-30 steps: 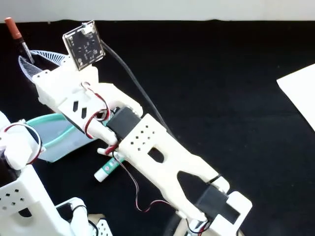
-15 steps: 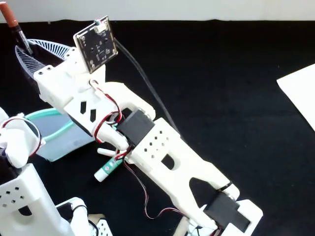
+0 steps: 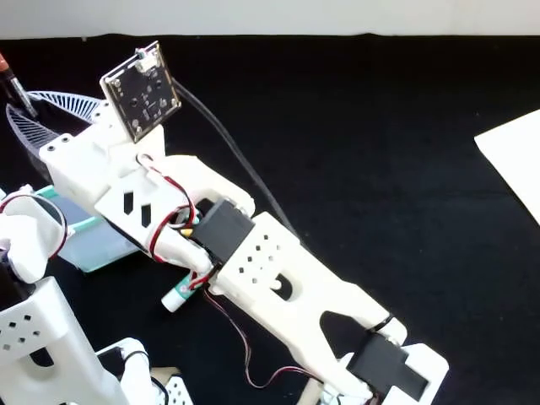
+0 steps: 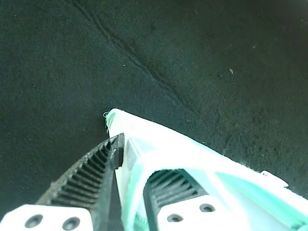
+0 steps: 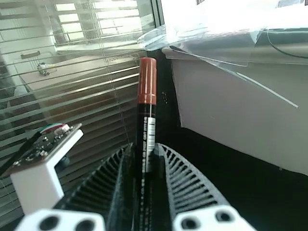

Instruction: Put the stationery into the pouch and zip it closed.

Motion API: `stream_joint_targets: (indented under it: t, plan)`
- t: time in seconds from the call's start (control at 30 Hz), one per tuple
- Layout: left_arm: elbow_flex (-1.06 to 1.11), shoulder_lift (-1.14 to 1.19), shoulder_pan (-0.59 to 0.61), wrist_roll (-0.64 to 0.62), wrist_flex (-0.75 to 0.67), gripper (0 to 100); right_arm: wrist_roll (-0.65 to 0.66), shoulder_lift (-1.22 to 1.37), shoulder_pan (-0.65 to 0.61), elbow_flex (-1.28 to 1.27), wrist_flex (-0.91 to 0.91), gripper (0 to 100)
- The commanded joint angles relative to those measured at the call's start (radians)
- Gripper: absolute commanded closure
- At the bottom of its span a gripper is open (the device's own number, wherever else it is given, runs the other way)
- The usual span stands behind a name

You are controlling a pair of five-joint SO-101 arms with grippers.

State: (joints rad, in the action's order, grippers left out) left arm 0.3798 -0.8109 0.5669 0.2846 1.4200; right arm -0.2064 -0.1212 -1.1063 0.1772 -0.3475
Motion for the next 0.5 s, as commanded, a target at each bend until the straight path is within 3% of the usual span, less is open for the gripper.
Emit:
stream_joint_targets:
  t: [0.0, 0.23, 0.47]
  plan:
    - [-0.001, 0.010, -0.007, -0.008, -0.023, 99, 0.015, -0.044, -0.007, -0.041, 0.005, 99.3]
    - [-0.002, 0.010, -0.007, -0.008, -0.023, 99, 0.015, -0.045, 0.030, -0.266, 0.278, 99.3]
    - [-0.007, 0.010, -0.008, -0.006, -0.023, 99, 0.017, -0.048, 0.045, -0.340, 0.305, 99.0]
